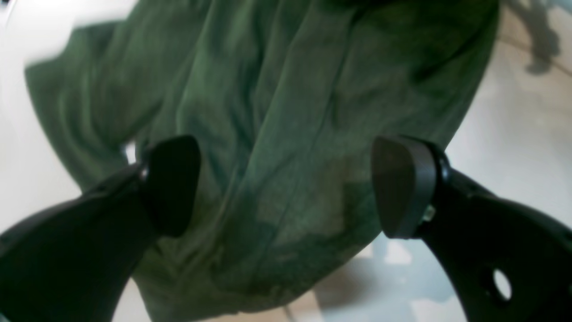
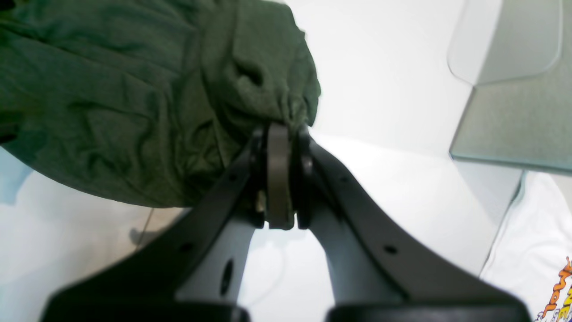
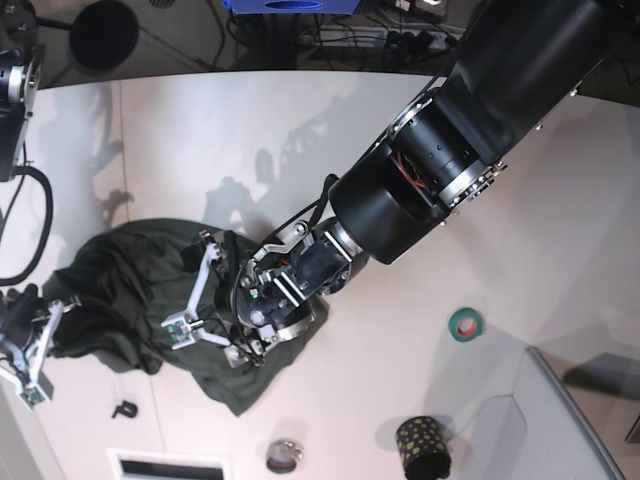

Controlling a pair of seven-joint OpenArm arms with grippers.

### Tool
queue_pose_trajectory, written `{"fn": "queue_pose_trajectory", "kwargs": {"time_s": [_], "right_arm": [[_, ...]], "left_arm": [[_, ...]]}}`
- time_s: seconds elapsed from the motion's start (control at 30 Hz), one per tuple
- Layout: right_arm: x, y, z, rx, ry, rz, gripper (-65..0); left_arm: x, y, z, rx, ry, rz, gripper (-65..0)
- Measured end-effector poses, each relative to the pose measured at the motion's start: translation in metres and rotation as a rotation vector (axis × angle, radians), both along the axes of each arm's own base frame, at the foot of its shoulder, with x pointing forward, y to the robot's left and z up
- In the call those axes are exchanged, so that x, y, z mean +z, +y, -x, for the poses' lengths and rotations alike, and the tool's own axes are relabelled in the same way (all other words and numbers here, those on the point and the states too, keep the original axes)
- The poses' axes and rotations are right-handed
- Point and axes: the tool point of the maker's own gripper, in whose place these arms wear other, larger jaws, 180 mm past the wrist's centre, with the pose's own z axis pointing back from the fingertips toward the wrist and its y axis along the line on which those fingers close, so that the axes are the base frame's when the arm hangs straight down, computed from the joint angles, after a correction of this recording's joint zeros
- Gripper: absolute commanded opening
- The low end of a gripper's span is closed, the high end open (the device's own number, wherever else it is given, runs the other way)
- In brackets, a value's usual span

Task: Layout the t-shirt on the table in an organized manner, then fold the t-shirt properly
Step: 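Lower the shirt and regrasp a fold with the left gripper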

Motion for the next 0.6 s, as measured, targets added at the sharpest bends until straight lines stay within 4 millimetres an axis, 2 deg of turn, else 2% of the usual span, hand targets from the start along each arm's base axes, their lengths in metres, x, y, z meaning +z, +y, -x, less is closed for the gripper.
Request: {"fn": "queue_pose_trajectory", "kwargs": {"time_s": [0.1,0.27,0.5,0.6], "right_arm": [[0.000,0.002,-0.001,0.003,-0.003,-0.007,-64.8],[0.000,0.003,-0.001,0.003,-0.003,-0.008,-64.8],[-0.003,0.002,0.002,0.002,0.005,-0.004,-64.8],[-0.003,0.003,0.002,0.004,0.002,-0.009,-64.8]], "left_arm": [[-0.004,0.008,-0.002,-0.029,0.022,-0.007,-8.7],[-0.029,0.040,-0.003,0.015,0.078,-0.068,-8.7],[-0.051,0.054,0.008,0.041,0.125,-0.064,-8.9],[-0.053,0.046,0.017,0.028,0.131,-0.046,-9.1]]}}
